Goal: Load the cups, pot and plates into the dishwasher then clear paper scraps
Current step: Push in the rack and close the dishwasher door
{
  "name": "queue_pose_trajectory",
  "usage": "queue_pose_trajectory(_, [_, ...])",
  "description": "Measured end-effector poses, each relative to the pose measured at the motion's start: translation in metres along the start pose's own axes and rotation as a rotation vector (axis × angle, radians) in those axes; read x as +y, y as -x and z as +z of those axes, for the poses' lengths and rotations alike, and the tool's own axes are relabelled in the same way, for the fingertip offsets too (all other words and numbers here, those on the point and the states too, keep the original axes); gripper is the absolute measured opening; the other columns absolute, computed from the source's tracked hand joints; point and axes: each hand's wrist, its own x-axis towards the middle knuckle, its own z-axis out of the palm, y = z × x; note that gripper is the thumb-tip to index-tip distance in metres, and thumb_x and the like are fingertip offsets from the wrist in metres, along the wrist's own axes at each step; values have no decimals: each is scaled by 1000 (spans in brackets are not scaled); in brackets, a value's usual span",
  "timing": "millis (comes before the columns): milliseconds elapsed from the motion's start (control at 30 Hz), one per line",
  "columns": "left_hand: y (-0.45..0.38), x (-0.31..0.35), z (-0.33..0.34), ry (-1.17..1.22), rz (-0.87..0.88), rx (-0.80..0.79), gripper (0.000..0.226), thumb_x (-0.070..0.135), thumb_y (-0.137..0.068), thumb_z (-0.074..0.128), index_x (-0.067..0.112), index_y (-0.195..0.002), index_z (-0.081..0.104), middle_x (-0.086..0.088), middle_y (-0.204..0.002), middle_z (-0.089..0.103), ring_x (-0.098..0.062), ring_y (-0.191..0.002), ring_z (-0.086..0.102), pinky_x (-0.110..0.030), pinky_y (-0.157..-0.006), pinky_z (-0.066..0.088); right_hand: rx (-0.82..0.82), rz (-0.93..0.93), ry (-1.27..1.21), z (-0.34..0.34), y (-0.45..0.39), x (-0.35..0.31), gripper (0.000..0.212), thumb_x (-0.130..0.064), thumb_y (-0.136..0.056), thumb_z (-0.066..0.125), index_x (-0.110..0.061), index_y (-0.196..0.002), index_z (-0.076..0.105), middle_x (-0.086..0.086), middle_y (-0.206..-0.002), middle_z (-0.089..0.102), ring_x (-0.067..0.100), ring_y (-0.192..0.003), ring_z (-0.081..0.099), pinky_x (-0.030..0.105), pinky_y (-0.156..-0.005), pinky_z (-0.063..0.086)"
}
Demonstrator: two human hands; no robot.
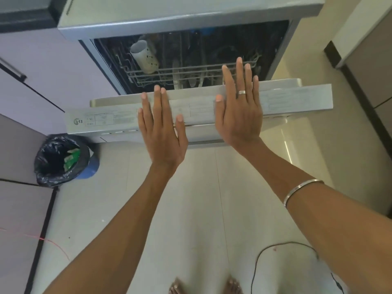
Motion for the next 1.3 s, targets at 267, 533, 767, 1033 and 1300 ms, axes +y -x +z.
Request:
queue_pose_trajectory(267, [-43, -3, 12, -34, 39, 0, 56, 37, -105, 26, 9, -153, 29, -7, -161, 24, -32, -151, 14, -52, -120, 17, -84, -17, 29, 7, -46, 3, 71, -57, -101, 24, -16, -158, 13, 11, -165, 7, 27, -153, 3, 42, -124, 6])
queue_pose_trajectory(533, [-85, -4, 20, -50, 40, -48, 60, 40, -104, 20, 10, -156, 15, -14, -164, 10, -32, -152, 6, -50, -120, 15, -100, -46, 16, 22, -89, 6, 79, -65, -98, 27, -18, -159, 6, 12, -165, -1, 29, -153, -2, 43, -125, 6])
queue_pose_trajectory(767, [-132, -4, 30, -69, 47, -84, 61, 38, -104, 20, 13, -158, 5, -18, -164, -1, -30, -152, -3, -48, -122, 8, -124, -80, -3, 32, -133, 8, 82, -67, -98, 25, -16, -159, 5, 14, -165, -2, 31, -152, -3, 46, -124, 8])
queue_pose_trajectory(1033, [-175, -15, 30, -182, 169, -260, 67, 47, -102, 30, 16, -158, 7, -22, -162, 4, -39, -150, 0, -50, -122, -1, -193, -159, -84, 32, -153, 23, 81, -71, -90, 35, -22, -154, 26, 10, -159, 26, 31, -149, 16, 47, -123, 8])
queue_pose_trajectory(1300, [-197, -20, 10, -78, 225, -366, 76, 52, -95, 53, 15, -154, 21, -23, -153, 22, -41, -148, 9, -48, -123, 8, -274, -187, -94, 27, -159, 28, 93, -72, -83, 48, -21, -156, 20, 13, -160, 21, 32, -150, 14, 49, -123, 6])
